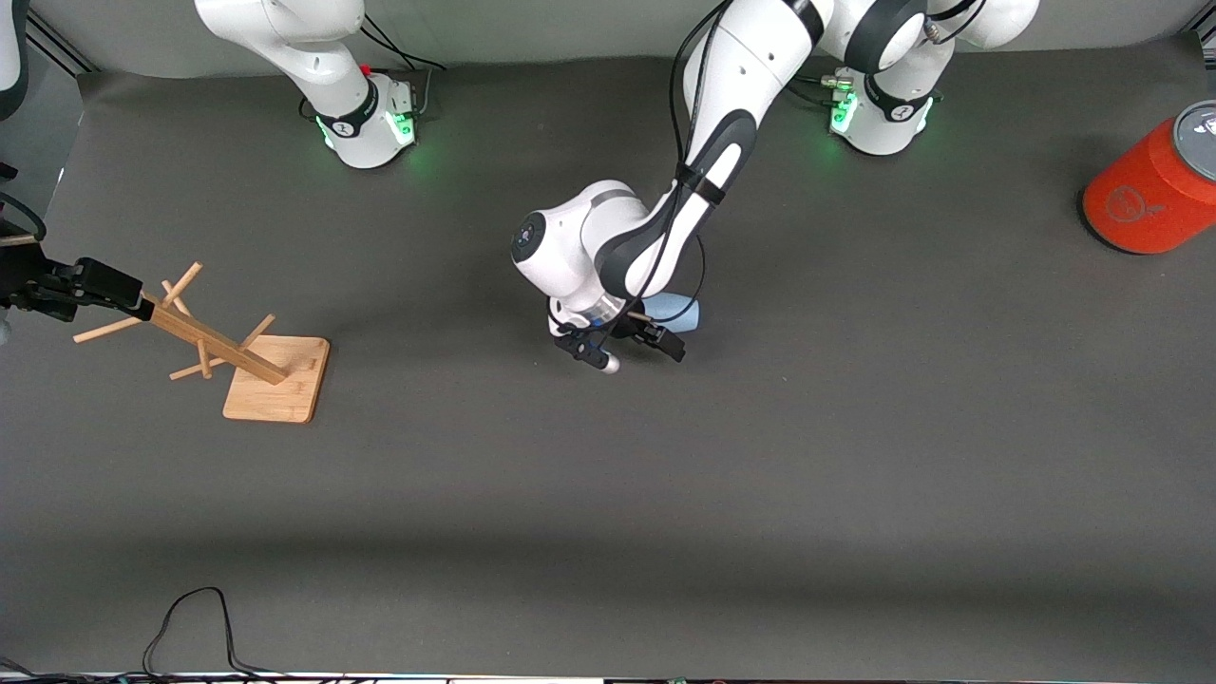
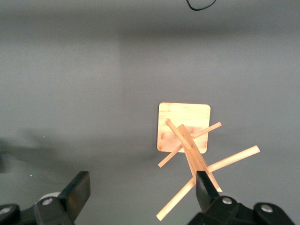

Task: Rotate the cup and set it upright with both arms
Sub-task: 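Grasp the upside-down blue cup with the left gripper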

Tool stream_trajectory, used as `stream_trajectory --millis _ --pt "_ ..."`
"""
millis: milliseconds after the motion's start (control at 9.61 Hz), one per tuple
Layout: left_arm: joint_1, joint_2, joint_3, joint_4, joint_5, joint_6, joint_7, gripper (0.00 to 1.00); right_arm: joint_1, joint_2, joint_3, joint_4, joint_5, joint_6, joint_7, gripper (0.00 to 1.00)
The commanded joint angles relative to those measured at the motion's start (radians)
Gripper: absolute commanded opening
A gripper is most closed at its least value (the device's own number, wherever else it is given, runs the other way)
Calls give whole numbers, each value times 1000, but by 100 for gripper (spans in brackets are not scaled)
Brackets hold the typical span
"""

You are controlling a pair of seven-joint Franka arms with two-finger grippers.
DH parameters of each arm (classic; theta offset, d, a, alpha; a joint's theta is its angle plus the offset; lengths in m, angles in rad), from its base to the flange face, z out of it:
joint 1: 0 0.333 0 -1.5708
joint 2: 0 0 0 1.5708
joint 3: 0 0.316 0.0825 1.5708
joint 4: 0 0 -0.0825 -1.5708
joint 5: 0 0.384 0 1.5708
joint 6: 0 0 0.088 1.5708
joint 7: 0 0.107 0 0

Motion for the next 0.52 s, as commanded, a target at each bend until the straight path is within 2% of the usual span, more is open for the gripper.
stream_trajectory --millis 0,208,416 --pt "-3 -17 8 -16 6 -3 50 98 -9 -7 13 -6 -10 12 -21 100" --pt "0 -34 8 22 -37 -19 60 98 -9 -7 14 -2 -10 12 -22 100" --pt "1 -36 9 62 -105 -94 58 99 -9 -5 16 0 -10 12 -21 100"
